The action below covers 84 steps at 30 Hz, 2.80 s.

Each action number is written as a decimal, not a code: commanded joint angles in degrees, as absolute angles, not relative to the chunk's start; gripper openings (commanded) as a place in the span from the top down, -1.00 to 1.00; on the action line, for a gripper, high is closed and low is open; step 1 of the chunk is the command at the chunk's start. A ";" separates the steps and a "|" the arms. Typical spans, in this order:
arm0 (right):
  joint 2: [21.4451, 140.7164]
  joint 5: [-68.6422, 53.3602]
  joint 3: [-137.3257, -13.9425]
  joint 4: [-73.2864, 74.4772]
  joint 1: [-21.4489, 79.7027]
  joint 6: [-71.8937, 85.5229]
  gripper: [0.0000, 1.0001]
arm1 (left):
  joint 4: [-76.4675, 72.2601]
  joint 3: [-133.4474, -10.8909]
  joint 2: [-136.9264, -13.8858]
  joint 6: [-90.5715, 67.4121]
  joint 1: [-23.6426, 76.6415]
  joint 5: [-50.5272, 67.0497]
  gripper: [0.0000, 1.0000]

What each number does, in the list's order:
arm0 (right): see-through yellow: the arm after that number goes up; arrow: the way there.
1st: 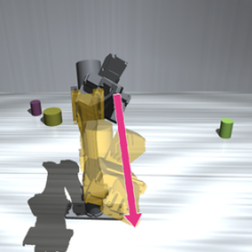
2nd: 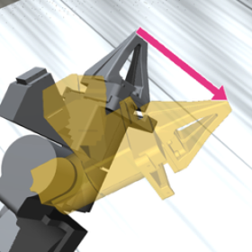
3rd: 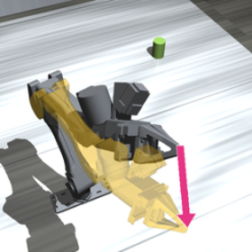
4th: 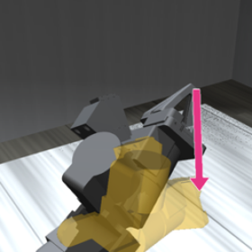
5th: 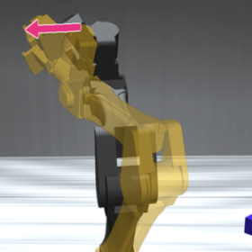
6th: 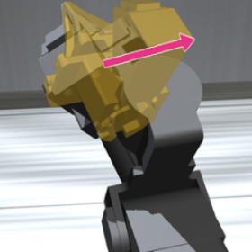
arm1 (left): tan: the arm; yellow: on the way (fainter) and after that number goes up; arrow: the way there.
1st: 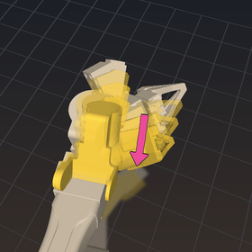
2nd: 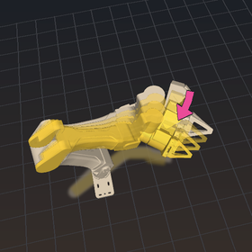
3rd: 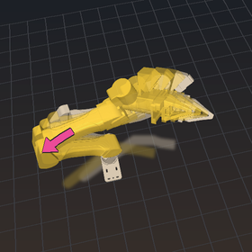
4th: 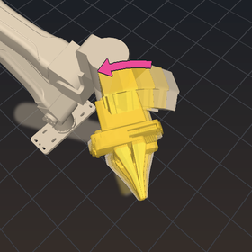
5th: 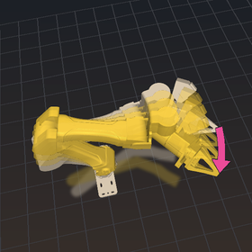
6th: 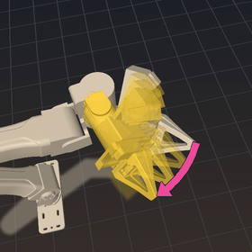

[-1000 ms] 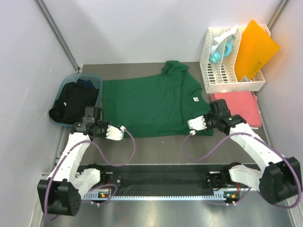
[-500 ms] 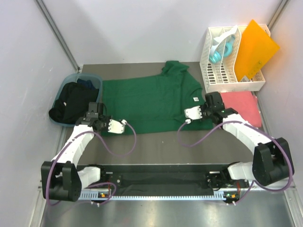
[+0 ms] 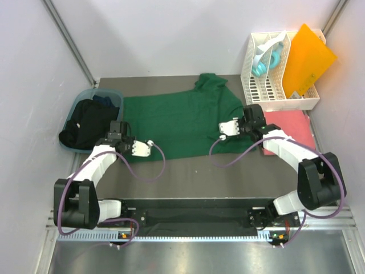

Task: Fold and stack the t-shirts
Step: Fold the flattened tshirt in 1/3 of the way

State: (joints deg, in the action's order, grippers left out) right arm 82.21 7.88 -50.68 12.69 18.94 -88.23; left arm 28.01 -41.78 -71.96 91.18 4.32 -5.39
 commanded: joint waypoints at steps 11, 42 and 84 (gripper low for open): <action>87.53 8.79 -57.13 5.10 18.63 -86.31 1.00 | 22.24 -41.92 -75.41 88.59 4.13 -8.17 1.00; 94.83 11.77 -58.98 -7.18 21.09 -84.02 0.61 | 10.91 -39.82 -82.97 85.87 4.13 -13.18 1.00; 103.00 -1.32 -74.09 32.53 33.93 -62.67 0.48 | 16.26 -42.98 -78.05 73.83 15.38 -10.46 0.10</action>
